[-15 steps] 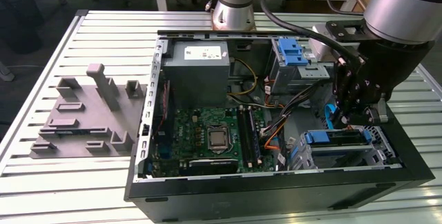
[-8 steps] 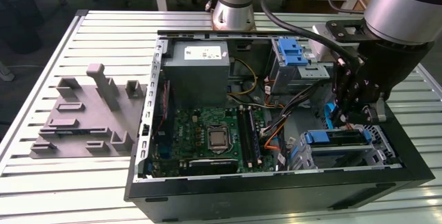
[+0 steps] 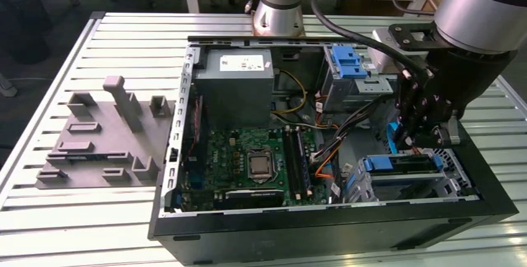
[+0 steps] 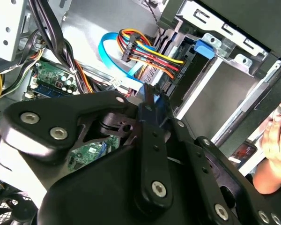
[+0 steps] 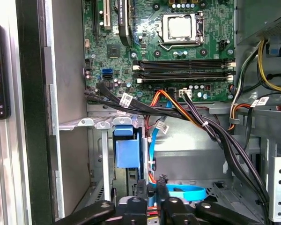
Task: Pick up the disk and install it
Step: 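Insert the second disk wire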
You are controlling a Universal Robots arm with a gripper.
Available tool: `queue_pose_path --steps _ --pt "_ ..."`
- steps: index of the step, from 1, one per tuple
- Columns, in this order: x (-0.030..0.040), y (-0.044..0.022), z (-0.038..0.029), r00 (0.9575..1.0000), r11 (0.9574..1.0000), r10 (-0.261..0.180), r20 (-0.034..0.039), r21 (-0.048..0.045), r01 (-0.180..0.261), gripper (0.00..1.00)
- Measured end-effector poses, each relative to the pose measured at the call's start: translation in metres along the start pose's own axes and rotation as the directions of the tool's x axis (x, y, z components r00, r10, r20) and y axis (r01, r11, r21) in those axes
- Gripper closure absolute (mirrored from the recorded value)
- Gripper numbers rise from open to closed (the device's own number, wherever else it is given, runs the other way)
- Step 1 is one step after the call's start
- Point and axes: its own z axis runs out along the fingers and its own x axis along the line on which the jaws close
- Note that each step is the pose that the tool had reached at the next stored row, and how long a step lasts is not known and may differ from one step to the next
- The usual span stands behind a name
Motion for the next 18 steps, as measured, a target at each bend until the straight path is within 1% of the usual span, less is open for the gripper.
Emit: queue_pose_path --steps 1,2,4,5,10,11,14,18 --pt "0.0000 0.0000 0.0000 1.0000 1.0000 0.000 0.0018 -0.0001 0.000 0.83" --pt "0.0000 0.0000 0.0000 1.0000 1.0000 0.000 0.0036 -0.0002 0.000 0.77" --pt "0.0000 0.0000 0.0000 1.0000 1.0000 0.000 0.0071 -0.0004 0.000 0.76" --pt "0.0000 0.0000 0.0000 1.0000 1.0000 0.001 0.0089 -0.0005 -0.001 0.69" --pt "0.0000 0.0000 0.0000 0.9998 1.0000 0.001 0.0178 -0.0009 -0.001 0.68" --pt "0.0000 0.0000 0.0000 0.9998 1.0000 0.001 0.0195 -0.0010 -0.001 0.62" --pt "0.0000 -0.0001 -0.0019 0.9998 1.0000 0.001 0.0198 -0.0010 -0.001 0.62" --pt "0.0001 -0.0005 -0.0079 0.9998 1.0000 0.001 0.0189 -0.0010 -0.001 0.62"
